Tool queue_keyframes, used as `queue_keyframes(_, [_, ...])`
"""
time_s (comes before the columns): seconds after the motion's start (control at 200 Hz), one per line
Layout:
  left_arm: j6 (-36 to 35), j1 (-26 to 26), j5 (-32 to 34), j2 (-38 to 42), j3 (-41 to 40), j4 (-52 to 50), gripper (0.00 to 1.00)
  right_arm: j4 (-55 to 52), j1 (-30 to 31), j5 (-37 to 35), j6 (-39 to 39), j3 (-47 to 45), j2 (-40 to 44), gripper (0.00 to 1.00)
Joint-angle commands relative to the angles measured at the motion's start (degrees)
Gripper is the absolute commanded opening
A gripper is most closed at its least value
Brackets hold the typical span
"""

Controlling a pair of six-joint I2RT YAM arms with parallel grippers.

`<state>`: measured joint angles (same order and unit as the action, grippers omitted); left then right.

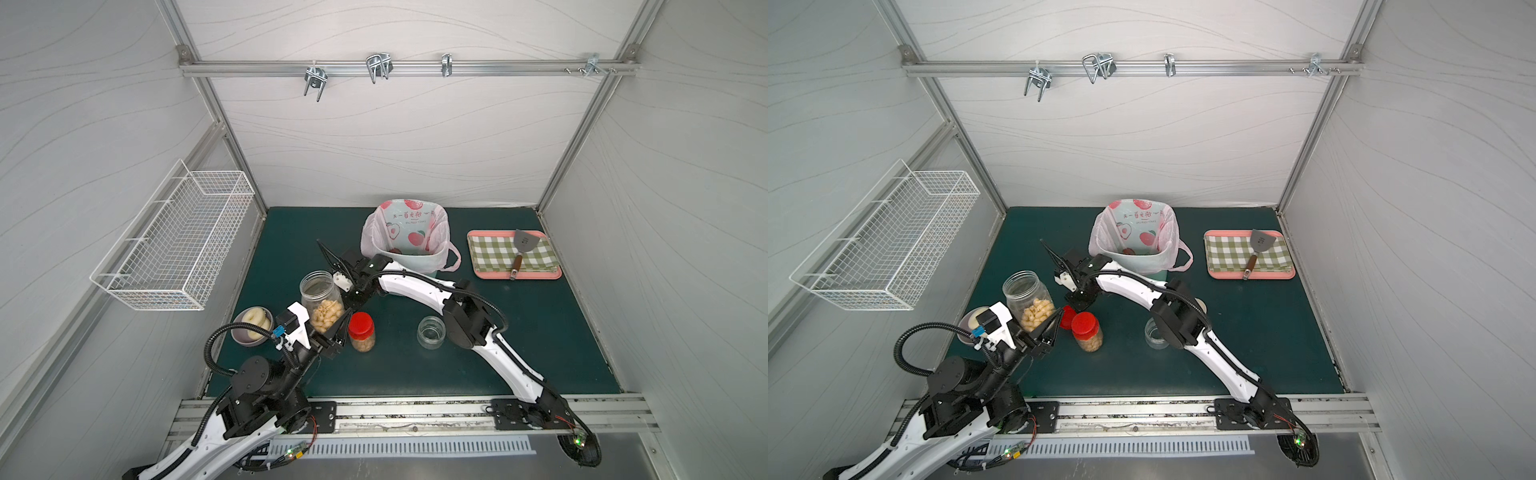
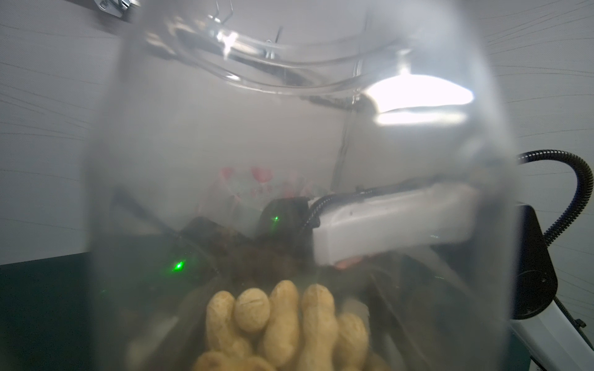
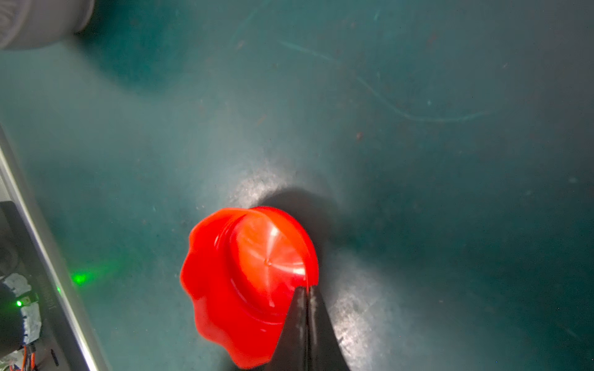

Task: Empty moldy peanuts from jars
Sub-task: Pick up the lid from the center of the board.

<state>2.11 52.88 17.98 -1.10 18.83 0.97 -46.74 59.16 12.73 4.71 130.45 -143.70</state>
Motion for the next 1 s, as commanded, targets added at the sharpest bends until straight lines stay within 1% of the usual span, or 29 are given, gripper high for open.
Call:
queue_keyframes(0.0, [-0.73, -0.30, -0.44, 0.84, 1.15, 2.55, 0.26, 0.28, -0.91, 0.92, -0.23, 1.64, 4.23, 0.02])
queue_keyframes(0.07, [-0.76, -0.32, -0.57, 0.84, 1.19, 2.54, 0.26, 0.61, -1.42, 1.43, 0.06, 1.56, 5.23, 0.00])
queue_keyframes(0.32, [-0.76, -0.31, -1.01, 0.83, 1.21, 2.55, 0.26, 0.79, -2.42, 2.04, 0.22, 2.99, 9.31, 0.00])
queue_keyframes(0.505, [-0.45, -0.29, -1.45, 0.84, 0.95, 3.10, 0.26, -1.66, -2.91, -0.46, 0.03, 6.73, 12.39, 0.00])
queue_keyframes(0.655, [-0.47, -0.32, -1.46, 0.84, 0.95, 3.14, 0.26, -2.67, -2.99, -1.21, -0.06, 6.54, 16.60, 0.00])
queue_keyframes(0.735, [-0.45, -0.27, -1.54, 0.84, 0.78, 3.47, 0.26, -3.73, -3.04, -2.18, 0.02, 5.01, 19.30, 0.00])
queue_keyframes(0.815, [-0.47, -0.32, -1.54, 0.83, 0.82, 3.55, 0.26, -4.27, -2.92, -4.45, 0.18, 1.60, 22.86, 0.00])
queue_keyframes(0.996, [-0.38, -0.29, -1.71, 0.75, 0.68, 3.81, 0.26, -4.90, -3.00, -11.27, 0.87, -10.41, 33.68, 0.00])
